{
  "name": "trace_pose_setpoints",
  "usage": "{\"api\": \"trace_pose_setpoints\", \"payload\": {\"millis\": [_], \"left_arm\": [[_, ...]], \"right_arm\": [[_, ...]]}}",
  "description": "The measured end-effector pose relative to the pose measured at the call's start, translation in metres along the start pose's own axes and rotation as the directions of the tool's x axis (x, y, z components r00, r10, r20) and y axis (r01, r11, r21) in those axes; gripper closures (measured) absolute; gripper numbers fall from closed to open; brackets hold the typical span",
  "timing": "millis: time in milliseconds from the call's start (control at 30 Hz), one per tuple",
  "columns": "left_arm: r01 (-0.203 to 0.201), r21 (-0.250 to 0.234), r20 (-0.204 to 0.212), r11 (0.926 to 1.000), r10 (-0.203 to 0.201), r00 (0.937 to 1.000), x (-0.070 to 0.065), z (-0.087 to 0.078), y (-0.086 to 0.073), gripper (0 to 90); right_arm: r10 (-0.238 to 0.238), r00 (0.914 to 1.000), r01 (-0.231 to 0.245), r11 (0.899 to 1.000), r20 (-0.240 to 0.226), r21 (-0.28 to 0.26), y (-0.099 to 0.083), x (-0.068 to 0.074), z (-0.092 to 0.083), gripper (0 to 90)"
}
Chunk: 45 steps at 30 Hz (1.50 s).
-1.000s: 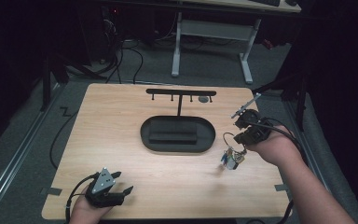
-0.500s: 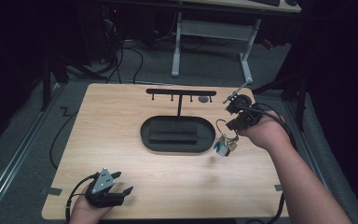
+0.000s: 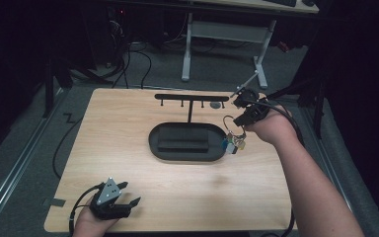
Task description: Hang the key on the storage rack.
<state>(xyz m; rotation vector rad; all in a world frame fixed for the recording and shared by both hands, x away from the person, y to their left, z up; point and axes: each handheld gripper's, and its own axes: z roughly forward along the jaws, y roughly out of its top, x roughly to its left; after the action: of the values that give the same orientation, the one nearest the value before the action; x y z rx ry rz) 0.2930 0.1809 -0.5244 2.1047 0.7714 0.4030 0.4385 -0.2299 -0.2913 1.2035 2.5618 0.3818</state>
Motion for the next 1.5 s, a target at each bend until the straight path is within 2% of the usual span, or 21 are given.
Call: {"api": "trace_pose_setpoints", "payload": {"millis": [400, 533, 600, 667, 700, 1000, 1133, 1300, 1333, 1433, 1500], "left_arm": [[0.000, 0.010, 0.007, 0.9999, 0.000, 1.0000, 0.001, 0.001, -0.001, 29.7], [0.000, 0.008, 0.008, 1.0000, 0.000, 1.0000, 0.001, 0.001, -0.001, 29.7], [0.001, 0.009, 0.010, 1.0000, -0.001, 1.0000, 0.001, 0.002, -0.001, 29.7], [-0.010, 0.017, 0.013, 0.9998, 0.010, 0.9999, 0.000, 0.002, -0.001, 29.7], [-0.010, 0.014, 0.012, 0.9998, 0.010, 0.9999, 0.000, 0.003, -0.001, 29.7], [-0.005, 0.018, 0.017, 0.9998, 0.004, 0.9998, 0.001, 0.002, -0.003, 29.7], [-0.003, 0.021, 0.018, 0.9998, 0.003, 0.9998, 0.001, 0.002, -0.004, 29.7], [-0.009, 0.029, 0.024, 0.9995, 0.008, 0.9997, -0.001, 0.003, -0.004, 29.8], [-0.010, 0.027, 0.024, 0.9996, 0.009, 0.9997, -0.001, 0.004, -0.004, 29.8], [-0.011, 0.031, 0.026, 0.9995, 0.011, 0.9996, -0.001, 0.004, -0.005, 29.8], [-0.008, 0.030, 0.027, 0.9995, 0.007, 0.9996, 0.000, 0.004, -0.005, 29.8]], "right_arm": [[0.021, 0.9997, -0.021, 1.000, -0.014, -0.004, 0.022, -0.012, 0.016, 87.6], [0.009, 0.9999, -0.009, 1.000, -0.008, -0.012, 0.030, -0.016, 0.021, 87.6], [0.019, 0.9998, -0.019, 1.000, -0.007, -0.009, 0.033, -0.018, 0.024, 87.6], [0.039, 0.9992, -0.039, 0.999, -0.009, -0.004, 0.035, -0.020, 0.028, 87.5], [0.025, 0.9996, -0.026, 1.000, -0.014, -0.012, 0.036, -0.023, 0.030, 87.6], [0.053, 0.9985, -0.053, 0.999, -0.018, -0.011, 0.039, -0.034, 0.045, 87.4], [0.048, 0.9987, -0.048, 0.999, -0.019, -0.018, 0.040, -0.038, 0.049, 87.3], [0.036, 0.9993, -0.036, 0.999, -0.009, -0.020, 0.042, -0.041, 0.052, 87.1], [0.052, 0.9987, -0.052, 0.999, -0.006, -0.014, 0.042, -0.040, 0.053, 86.9], [0.026, 0.9993, -0.025, 0.999, 0.027, -0.029, 0.043, -0.043, 0.054, 85.5], [0.033, 0.9988, -0.032, 0.999, 0.037, -0.029, 0.043, -0.044, 0.055, 83.3]]}}
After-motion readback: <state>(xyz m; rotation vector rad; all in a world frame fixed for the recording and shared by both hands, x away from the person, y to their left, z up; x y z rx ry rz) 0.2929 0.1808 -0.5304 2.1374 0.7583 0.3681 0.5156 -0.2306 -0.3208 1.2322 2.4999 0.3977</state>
